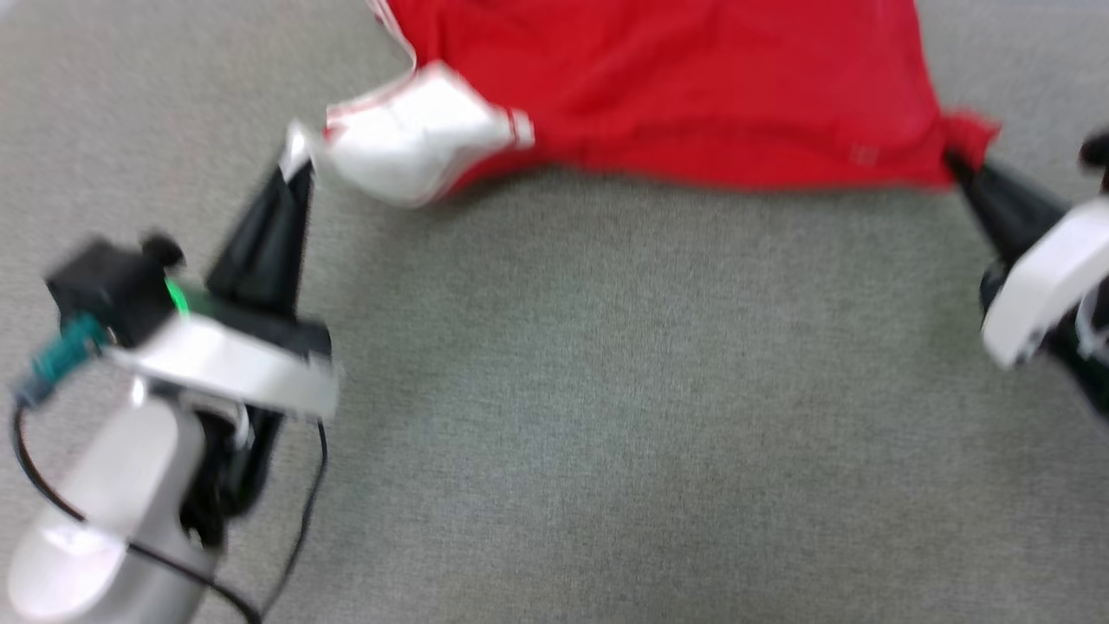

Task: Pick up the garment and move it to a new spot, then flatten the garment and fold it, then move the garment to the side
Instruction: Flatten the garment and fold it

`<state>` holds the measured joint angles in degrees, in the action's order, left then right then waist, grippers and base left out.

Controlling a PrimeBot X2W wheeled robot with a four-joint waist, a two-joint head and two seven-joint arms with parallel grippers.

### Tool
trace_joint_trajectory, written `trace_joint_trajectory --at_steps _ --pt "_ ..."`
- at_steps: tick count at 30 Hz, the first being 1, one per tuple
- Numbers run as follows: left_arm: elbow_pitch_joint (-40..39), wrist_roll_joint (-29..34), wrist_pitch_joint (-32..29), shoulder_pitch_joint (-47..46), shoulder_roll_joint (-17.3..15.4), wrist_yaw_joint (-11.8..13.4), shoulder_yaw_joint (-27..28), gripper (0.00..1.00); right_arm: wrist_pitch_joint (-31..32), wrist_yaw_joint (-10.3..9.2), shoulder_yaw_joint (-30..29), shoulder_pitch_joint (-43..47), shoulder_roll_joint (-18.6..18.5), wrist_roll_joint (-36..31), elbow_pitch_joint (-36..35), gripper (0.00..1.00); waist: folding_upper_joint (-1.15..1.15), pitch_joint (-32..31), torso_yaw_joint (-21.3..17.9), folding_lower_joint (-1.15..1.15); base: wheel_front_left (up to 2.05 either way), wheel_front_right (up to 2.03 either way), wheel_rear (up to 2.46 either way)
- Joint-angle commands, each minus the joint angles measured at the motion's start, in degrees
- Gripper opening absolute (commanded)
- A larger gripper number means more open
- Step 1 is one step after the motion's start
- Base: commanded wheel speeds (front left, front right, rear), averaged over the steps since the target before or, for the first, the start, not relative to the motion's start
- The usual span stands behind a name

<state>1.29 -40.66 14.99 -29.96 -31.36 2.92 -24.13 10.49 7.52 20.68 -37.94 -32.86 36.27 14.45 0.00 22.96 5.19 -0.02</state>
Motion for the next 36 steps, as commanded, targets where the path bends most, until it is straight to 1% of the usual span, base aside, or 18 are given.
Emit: trace_joint_trajectory --at_steps 1,6,13,20,24,29,31,36 --pt "-1.02 -0.65 0.24 3.53 0.01 0.86 -0.19 0.00 0.35 -0.06 -0.87 3.95 0.62 -0.08 -1.01 0.00 0.00 -3.69 0.14 0.02 0.00 0.00 0.00" --pt "-3.54 -3.33 -0.41 12.96 -1.08 2.75 -0.03 0.00 1.55 -0.06 -2.76 12.89 1.78 -0.27 -2.33 0.00 0.00 -8.46 -0.17 0.02 0.00 0.00 0.00" --pt "-4.82 -7.27 -1.77 25.83 -2.79 4.41 -0.41 0.00 2.00 -0.07 -4.39 23.80 3.08 0.39 -2.53 0.00 0.00 -15.23 -0.63 0.02 0.00 0.00 0.00" --pt "-6.34 -11.67 -3.01 36.80 -3.50 5.65 -0.77 0.00 3.10 -0.07 -5.93 33.71 4.20 1.31 -3.44 0.00 0.00 -20.25 -0.92 0.02 0.00 0.00 0.00" --pt "-7.20 -13.87 -4.20 41.58 -3.72 5.56 -1.75 0.00 3.49 -0.07 -7.08 38.29 4.61 0.91 -4.27 0.00 0.00 -22.31 -1.28 0.02 0.00 0.00 0.00" --pt "-7.81 -16.10 -4.82 46.84 -4.12 6.44 -2.01 0.00 4.45 -0.07 -9.14 43.67 5.13 1.14 -5.45 0.00 0.00 -23.99 -1.29 0.02 0.00 0.00 0.00" --pt "-8.13 -17.06 -5.55 48.45 -4.09 5.93 -2.58 0.00 4.68 -0.07 -10.05 45.47 5.41 1.27 -5.98 0.00 0.00 -24.23 -1.15 0.02 0.00 0.00 0.00" --pt "-8.34 -18.14 -6.08 50.45 -3.70 5.59 -3.39 0.00 4.99 -0.07 -11.38 48.85 5.72 1.04 -6.84 0.00 0.00 -24.49 -0.71 0.02 0.00 0.00 0.00"
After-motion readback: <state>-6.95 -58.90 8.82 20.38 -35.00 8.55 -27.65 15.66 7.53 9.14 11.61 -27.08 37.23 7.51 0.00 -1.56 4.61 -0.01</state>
